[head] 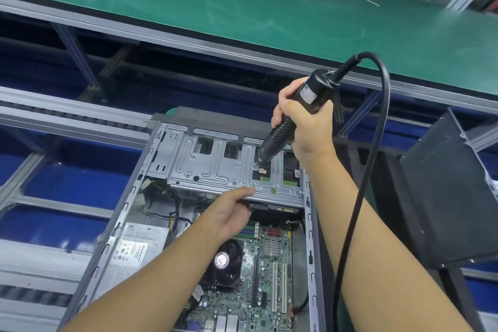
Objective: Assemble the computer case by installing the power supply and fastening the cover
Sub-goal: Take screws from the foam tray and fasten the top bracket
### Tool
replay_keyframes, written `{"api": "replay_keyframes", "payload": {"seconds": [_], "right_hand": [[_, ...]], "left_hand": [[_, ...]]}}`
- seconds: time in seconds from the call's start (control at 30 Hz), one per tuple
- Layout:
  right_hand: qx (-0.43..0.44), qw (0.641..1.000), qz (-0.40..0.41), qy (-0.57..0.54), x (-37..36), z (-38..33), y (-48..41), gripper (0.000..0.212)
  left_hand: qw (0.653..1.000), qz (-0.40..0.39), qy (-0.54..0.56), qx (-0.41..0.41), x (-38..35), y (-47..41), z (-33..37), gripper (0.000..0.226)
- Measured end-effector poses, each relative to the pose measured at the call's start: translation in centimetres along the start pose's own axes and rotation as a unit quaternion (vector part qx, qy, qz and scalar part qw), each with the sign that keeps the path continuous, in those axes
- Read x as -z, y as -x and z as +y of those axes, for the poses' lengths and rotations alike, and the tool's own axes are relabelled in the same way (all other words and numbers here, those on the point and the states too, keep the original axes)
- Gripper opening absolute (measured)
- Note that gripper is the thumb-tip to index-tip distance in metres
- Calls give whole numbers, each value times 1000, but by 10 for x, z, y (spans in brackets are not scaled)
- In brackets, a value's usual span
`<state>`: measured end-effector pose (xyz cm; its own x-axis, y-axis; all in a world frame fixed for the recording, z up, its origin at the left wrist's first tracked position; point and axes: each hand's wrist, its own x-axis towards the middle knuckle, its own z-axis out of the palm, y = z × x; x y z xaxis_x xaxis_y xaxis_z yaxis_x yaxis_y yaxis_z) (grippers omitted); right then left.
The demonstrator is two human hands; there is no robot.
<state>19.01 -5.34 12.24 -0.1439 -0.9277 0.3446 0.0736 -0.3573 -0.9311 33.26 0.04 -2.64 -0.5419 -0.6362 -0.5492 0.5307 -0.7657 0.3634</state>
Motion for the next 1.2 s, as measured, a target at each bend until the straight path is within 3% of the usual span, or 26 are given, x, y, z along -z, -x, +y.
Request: {"api": "replay_keyframes", "payload": {"seconds": [0.3, 0.73, 1.0, 1.2], "right_hand": [[-7, 995, -86, 45, -18, -3, 0, 19], [-25, 994, -66, 83, -20, -1, 0, 18], [-41, 991, -90, 87, -22, -1, 0, 6], [6, 996, -78, 39, -20, -15, 0, 11]], "left_hand": [[1000, -2, -2, 3, -3, 3, 1, 19], [1000, 3, -7, 10, -4, 5, 3, 31], [1000, 2, -9, -1, -5, 6, 3, 29], [999, 18, -24, -18, -5, 5, 1, 30]]}}
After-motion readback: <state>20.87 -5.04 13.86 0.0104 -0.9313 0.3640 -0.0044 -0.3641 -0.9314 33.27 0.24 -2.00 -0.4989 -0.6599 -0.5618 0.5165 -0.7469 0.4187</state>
